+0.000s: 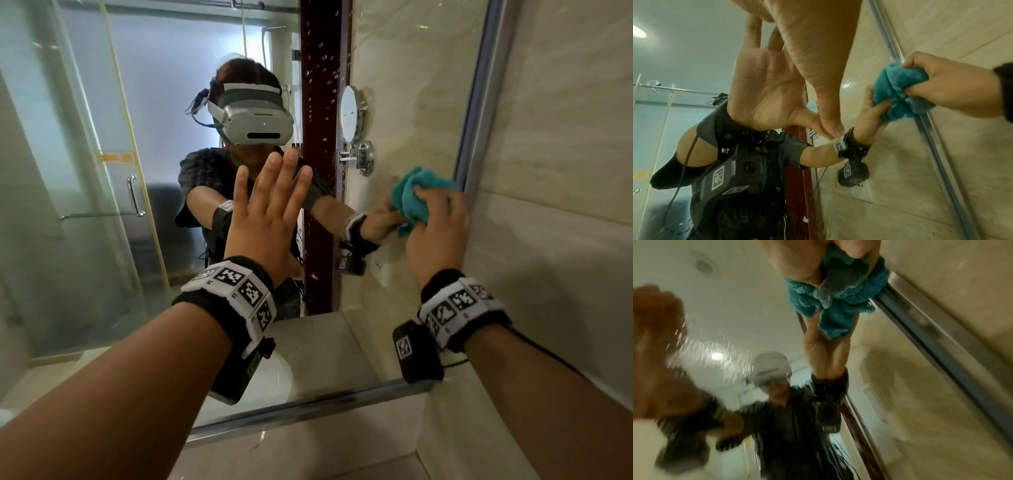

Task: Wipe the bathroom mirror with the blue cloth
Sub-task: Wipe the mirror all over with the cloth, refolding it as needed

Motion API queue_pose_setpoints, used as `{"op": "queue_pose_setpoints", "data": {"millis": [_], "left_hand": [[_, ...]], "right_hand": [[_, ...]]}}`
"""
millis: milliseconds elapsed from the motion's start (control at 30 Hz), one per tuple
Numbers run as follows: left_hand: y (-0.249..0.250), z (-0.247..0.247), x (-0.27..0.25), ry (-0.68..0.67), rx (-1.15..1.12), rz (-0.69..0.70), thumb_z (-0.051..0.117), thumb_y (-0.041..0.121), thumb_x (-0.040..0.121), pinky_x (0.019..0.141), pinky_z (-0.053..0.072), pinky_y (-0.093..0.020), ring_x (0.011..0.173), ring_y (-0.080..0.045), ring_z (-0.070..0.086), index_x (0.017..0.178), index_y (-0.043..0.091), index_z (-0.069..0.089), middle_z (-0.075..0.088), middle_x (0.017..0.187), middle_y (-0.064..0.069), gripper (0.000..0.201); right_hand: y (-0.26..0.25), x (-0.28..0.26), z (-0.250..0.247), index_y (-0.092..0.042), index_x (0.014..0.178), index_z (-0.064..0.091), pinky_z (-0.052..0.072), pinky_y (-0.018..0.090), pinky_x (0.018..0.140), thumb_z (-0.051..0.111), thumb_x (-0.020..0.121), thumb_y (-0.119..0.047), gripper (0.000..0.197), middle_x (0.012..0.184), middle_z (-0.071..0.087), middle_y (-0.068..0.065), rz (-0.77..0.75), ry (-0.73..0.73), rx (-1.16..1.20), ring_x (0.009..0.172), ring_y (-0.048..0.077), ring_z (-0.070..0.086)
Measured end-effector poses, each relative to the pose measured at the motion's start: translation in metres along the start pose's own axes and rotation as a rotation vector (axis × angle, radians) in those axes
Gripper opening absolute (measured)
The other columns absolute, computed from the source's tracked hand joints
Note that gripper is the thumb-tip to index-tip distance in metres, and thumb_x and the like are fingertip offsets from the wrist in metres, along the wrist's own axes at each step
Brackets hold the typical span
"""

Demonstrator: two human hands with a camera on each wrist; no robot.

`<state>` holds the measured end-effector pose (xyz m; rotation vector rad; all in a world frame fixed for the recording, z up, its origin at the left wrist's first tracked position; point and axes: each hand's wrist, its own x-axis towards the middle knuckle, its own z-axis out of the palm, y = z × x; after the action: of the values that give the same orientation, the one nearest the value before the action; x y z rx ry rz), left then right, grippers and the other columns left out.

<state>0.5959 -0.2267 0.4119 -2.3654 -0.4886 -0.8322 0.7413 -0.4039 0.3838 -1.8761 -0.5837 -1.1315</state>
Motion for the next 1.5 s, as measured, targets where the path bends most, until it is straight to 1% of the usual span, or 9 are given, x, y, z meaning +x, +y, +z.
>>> {"op": "queue_pose_setpoints", "data": {"millis": [167,333,500,633,733,900,1100,1233,1500], "left_hand": [[0.0,0.0,0.0,0.004,-0.019,0.004,0.065,0.079,0.053,0.113,-0.012,-0.053,0.141,-0.03,-0.026,0.142,0.012,-0.032,-0.037,0.148,-0.013,0.148],[-0.002,0.002,0.0,-0.007,-0.041,0.006,0.065,0.08,0.051,0.112,-0.015,-0.052,0.138,-0.028,-0.032,0.141,0.012,-0.033,-0.044,0.144,-0.012,0.149],[-0.002,0.002,0.001,-0.021,-0.062,0.004,0.063,0.08,0.056,0.108,-0.022,-0.051,0.134,-0.027,-0.038,0.137,0.013,-0.039,-0.049,0.14,-0.012,0.147],[-0.003,0.001,0.001,-0.015,-0.078,0.009,0.062,0.082,0.053,0.105,-0.027,-0.051,0.134,-0.027,-0.037,0.139,0.013,-0.037,-0.046,0.142,-0.011,0.148],[-0.004,0.002,0.002,-0.011,-0.071,0.013,0.06,0.083,0.053,0.104,-0.029,-0.05,0.135,-0.028,-0.036,0.14,0.013,-0.035,-0.045,0.143,-0.012,0.147],[-0.003,0.0,0.002,-0.016,-0.078,0.007,0.061,0.082,0.054,0.105,-0.027,-0.051,0.134,-0.028,-0.039,0.138,0.013,-0.038,-0.048,0.141,-0.012,0.147],[-0.003,0.001,0.001,-0.025,-0.076,0.008,0.061,0.082,0.054,0.105,-0.027,-0.051,0.132,-0.028,-0.041,0.136,0.013,-0.04,-0.05,0.139,-0.011,0.147],[-0.002,-0.001,0.0,-0.006,-0.051,0.009,0.059,0.084,0.053,0.104,-0.027,-0.052,0.135,-0.029,-0.035,0.138,0.011,-0.038,-0.05,0.138,-0.014,0.148],[0.0,-0.001,0.0,-0.035,-0.04,-0.006,0.06,0.082,0.054,0.105,-0.025,-0.052,0.133,-0.027,-0.038,0.137,0.011,-0.039,-0.05,0.139,-0.013,0.148]], "right_hand": [[0.007,0.003,-0.013,-0.011,0.121,0.057,0.037,0.04,0.104,0.054,0.074,0.011,0.052,0.13,0.045,0.017,-0.053,-0.167,-0.015,0.116,0.038,0.044],[-0.042,0.038,-0.011,-0.024,0.133,0.052,0.021,0.033,0.114,0.049,0.095,-0.034,0.039,0.149,0.033,-0.001,-0.121,-0.147,0.12,0.137,0.019,0.027],[-0.037,0.004,0.002,-0.015,0.118,0.061,0.037,0.048,0.103,0.063,0.086,-0.014,0.032,0.125,0.054,0.006,-0.385,-0.195,0.03,0.118,0.026,0.047],[-0.042,0.042,-0.006,-0.014,0.131,0.049,0.032,0.027,0.109,0.065,0.084,-0.011,0.05,0.136,0.034,0.01,-0.139,-0.067,0.221,0.123,0.014,0.035],[-0.05,0.06,-0.005,-0.016,0.138,0.044,0.029,0.034,0.112,0.061,0.088,-0.018,0.053,0.137,0.037,0.009,-0.06,-0.013,0.195,0.127,0.021,0.034],[-0.052,0.016,-0.007,-0.026,0.132,0.051,0.031,0.043,0.1,0.059,0.088,-0.031,0.045,0.127,0.055,0.001,-0.474,-0.176,-0.177,0.116,0.027,0.045],[-0.072,0.051,-0.007,-0.02,0.136,0.047,0.028,0.032,0.106,0.058,0.09,-0.021,0.047,0.136,0.048,0.004,-0.271,-0.069,-0.098,0.125,0.024,0.039],[-0.075,0.0,0.007,-0.01,0.128,0.055,0.04,0.043,0.103,0.075,0.073,-0.006,0.059,0.127,0.059,0.009,-0.655,-0.291,-0.213,0.119,0.03,0.053],[-0.091,0.061,-0.018,-0.012,0.136,0.046,0.015,0.024,0.111,0.051,0.093,-0.006,0.044,0.141,0.045,0.007,-0.297,-0.161,0.057,0.135,0.023,0.034]]}}
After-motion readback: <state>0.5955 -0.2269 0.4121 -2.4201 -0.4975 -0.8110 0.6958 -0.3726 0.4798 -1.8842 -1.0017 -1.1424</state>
